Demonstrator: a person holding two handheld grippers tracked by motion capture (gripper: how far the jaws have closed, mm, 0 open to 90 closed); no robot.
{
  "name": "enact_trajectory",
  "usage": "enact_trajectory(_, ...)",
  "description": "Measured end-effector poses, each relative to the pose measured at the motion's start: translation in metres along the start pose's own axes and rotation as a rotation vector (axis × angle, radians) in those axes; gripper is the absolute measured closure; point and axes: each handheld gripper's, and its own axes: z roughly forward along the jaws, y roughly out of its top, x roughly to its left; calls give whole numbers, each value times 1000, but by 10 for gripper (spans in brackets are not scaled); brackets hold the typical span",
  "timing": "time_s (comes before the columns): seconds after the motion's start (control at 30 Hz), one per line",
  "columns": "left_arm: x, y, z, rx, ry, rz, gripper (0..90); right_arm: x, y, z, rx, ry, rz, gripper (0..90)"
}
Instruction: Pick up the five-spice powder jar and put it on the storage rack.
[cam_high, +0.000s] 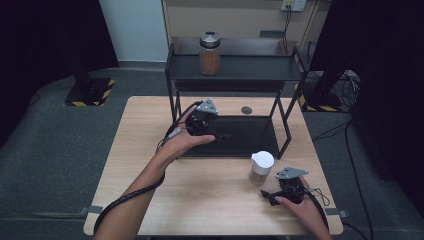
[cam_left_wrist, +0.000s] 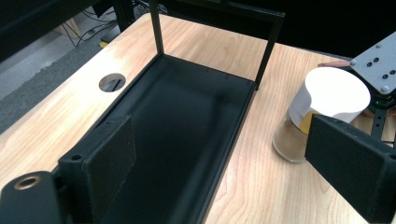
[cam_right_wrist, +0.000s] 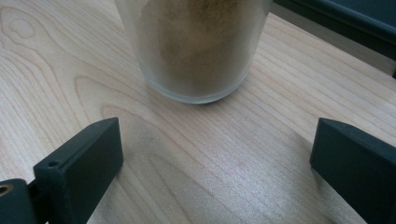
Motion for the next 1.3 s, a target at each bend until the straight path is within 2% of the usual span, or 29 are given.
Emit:
enact_trajectory(0.27, -10, -10, 5, 12, 9, -3, 35, 0, 0, 0, 0, -1, -1, 31)
enact_trajectory(0.37, -13, -17, 7, 6, 12, -23, 35, 0, 0, 0, 0, -1, -1, 30)
enact_trajectory(0.47, -16, -21, 7, 15, 28, -24, 35, 0, 0, 0, 0, -1, -1, 30)
enact_trajectory(0.53, -22, -21, 8, 29, 45, -1, 35, 0, 0, 0, 0, -1, -1, 30)
enact_trajectory(0.6, -25, -22, 9, 35, 50, 0, 35, 0, 0, 0, 0, -1, -1, 30)
enact_trajectory(0.77, -30, -26, 11, 44, 51, 11, 35, 0, 0, 0, 0, -1, -1, 30)
enact_trajectory(1.3, -43, -50, 27, 37, 26, -4, 35, 0, 0, 0, 3, -1, 0, 30)
